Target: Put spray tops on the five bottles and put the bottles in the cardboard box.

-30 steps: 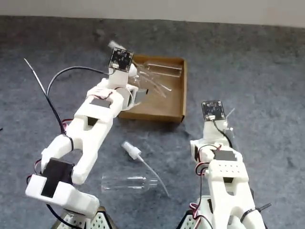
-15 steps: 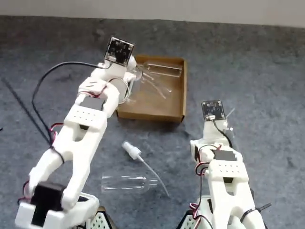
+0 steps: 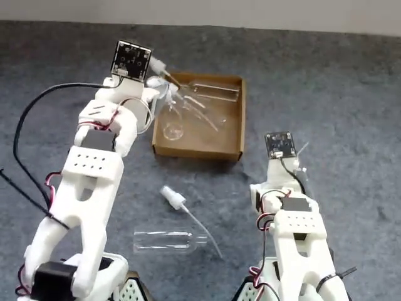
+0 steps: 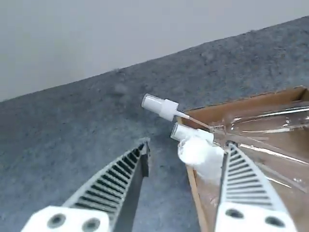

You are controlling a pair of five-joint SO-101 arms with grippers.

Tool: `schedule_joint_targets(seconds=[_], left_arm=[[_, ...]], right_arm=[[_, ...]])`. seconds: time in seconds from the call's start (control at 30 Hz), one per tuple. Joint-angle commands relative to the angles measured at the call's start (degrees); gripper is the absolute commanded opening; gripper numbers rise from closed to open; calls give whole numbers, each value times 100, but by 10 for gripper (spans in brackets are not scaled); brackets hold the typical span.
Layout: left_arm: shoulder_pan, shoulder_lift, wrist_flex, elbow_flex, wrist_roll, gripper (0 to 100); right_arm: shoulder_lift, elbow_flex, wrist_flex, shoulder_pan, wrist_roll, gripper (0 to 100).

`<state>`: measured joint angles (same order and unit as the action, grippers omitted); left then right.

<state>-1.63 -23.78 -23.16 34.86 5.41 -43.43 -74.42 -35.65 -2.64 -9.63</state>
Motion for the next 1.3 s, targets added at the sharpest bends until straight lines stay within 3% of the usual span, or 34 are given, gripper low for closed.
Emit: schedule_joint_targets(seconds=[0.0,0.23,0.43,0.6,0.7,1.0,1.1,1.27], left_arm=[[-66,-655,-299,-391,-9,194],[-31,-1253,-1002,-1042,0,194],[48,-1314,-1785,-479,-9,190],[585,-1684,-3095,-215,-9,190],[927,-1947,-3429,268,-9,190],[1341,-2141,-1908,2475,0,194],[1068,-2149,-1231,2870,0,198],[286,-2149,-519,2747,-404,319]], right_arm=[[-110,40,101,57,-53,221],[-110,40,101,48,-53,221],[-110,40,101,48,-53,221],[-110,40,101,40,-53,221],[-110,40,101,40,-53,221],[-110,31,110,31,-53,221],[-101,-40,312,31,-53,221],[-154,-391,664,31,-53,221]])
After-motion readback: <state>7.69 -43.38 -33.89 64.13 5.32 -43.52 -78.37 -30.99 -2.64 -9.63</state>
